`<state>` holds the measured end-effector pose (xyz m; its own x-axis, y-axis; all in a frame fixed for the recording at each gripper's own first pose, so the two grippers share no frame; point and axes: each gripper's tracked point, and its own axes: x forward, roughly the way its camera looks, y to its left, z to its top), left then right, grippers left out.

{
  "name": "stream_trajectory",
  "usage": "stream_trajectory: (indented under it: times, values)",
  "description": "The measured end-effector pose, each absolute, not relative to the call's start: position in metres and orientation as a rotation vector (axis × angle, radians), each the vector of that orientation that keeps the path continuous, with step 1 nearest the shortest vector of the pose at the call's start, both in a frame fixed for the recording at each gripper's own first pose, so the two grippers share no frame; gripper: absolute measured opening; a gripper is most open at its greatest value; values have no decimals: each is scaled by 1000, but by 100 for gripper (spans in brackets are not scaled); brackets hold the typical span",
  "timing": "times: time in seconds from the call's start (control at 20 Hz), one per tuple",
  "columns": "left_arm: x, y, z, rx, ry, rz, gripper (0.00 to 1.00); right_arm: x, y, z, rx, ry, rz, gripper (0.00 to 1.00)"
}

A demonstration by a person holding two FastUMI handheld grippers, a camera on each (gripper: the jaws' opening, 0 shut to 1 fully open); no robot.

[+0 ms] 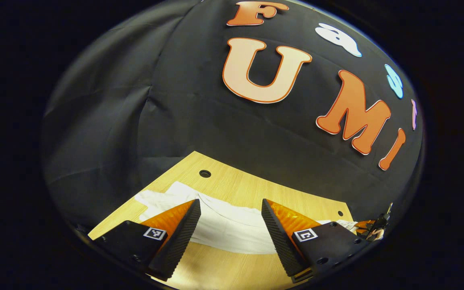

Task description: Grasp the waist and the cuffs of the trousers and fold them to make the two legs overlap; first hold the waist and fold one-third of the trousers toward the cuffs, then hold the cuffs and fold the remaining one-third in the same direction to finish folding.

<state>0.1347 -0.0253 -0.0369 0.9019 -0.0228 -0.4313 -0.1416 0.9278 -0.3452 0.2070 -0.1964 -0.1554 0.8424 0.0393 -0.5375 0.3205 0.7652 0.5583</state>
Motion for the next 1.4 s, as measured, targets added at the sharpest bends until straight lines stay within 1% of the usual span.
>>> stream_trajectory:
  times: [0.1,0.3,0.5,0.6,0.9,1.1,1.2,1.4]
  values:
    - [135,-9,-40,-399,444,45,99,206,-171,-135,628,523,-136,6]
    - [134,35,-54,-444,458,31,99,182,-139,-86,553,475,-72,6]
    - [139,76,-62,-453,455,25,99,165,-107,-62,472,447,0,6]
    - [141,96,-63,-453,456,21,99,171,-89,-66,448,449,42,6]
    - [138,150,-67,-464,448,33,99,174,-79,-102,385,517,153,6]
    - [132,182,-70,-466,445,55,99,170,-89,-81,304,587,210,6]
    - [129,194,-73,-468,447,66,99,171,-88,-83,252,598,239,6]
    - [122,212,-79,-476,459,92,99,168,-93,-81,177,699,253,6]
